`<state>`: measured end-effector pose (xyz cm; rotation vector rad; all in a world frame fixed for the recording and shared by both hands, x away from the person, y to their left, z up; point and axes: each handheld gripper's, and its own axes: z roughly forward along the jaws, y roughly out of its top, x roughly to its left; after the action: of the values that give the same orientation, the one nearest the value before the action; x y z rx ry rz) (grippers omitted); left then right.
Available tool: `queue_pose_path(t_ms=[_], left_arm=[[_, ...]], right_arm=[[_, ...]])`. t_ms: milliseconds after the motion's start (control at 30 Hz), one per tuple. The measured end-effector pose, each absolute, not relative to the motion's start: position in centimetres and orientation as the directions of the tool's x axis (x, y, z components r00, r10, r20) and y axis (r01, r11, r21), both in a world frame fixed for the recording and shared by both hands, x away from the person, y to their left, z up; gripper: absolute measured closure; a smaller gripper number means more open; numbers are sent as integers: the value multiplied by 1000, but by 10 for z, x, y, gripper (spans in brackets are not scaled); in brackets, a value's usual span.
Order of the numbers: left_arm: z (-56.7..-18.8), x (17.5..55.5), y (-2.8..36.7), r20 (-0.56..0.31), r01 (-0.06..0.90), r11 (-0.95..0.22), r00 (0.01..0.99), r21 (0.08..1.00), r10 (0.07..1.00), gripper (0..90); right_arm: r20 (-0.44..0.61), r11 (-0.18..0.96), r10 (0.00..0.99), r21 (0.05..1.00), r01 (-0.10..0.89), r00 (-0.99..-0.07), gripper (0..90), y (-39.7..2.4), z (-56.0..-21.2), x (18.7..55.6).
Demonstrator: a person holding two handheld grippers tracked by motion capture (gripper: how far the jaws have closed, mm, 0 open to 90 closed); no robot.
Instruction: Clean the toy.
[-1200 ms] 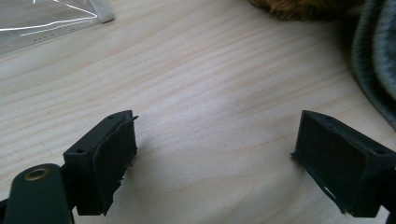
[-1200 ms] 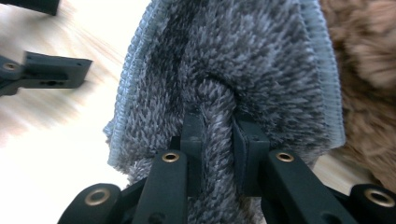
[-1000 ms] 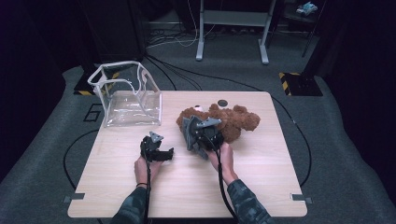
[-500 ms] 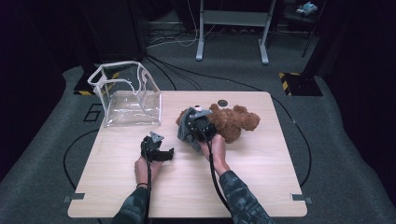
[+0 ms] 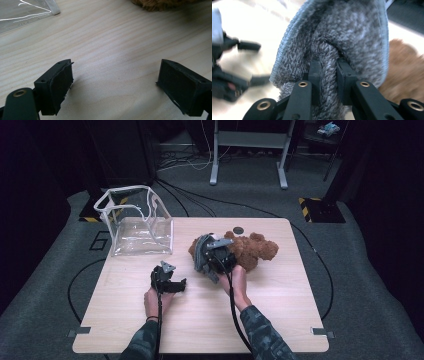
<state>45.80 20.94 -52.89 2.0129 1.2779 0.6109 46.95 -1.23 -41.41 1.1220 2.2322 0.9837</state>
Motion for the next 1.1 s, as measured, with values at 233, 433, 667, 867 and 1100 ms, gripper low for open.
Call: queue_pose_path(t_ms=[233, 433, 667, 867, 1100], left_arm=[[-529, 458, 209, 35, 598, -300, 413, 743, 910, 124], [-529, 458, 208, 34, 598, -296, 409, 745, 912, 124], [-529, 458, 209, 42, 595, -306, 416, 743, 908, 124], [-529, 458, 208, 40, 594, -301, 411, 746, 911, 124], [-529, 457, 208, 41, 593, -300, 409, 747, 911, 124]], right_arm=[[-87, 391, 829, 795, 463, -552, 756, -2, -400, 492], [-54, 436, 805, 730, 527, -591, 758, 19, -425, 499], [-27, 477, 784, 665, 574, -621, 758, 16, -448, 492], [-40, 496, 791, 627, 601, -611, 757, 0, -467, 485], [-24, 428, 837, 652, 626, -547, 756, -33, -467, 472]])
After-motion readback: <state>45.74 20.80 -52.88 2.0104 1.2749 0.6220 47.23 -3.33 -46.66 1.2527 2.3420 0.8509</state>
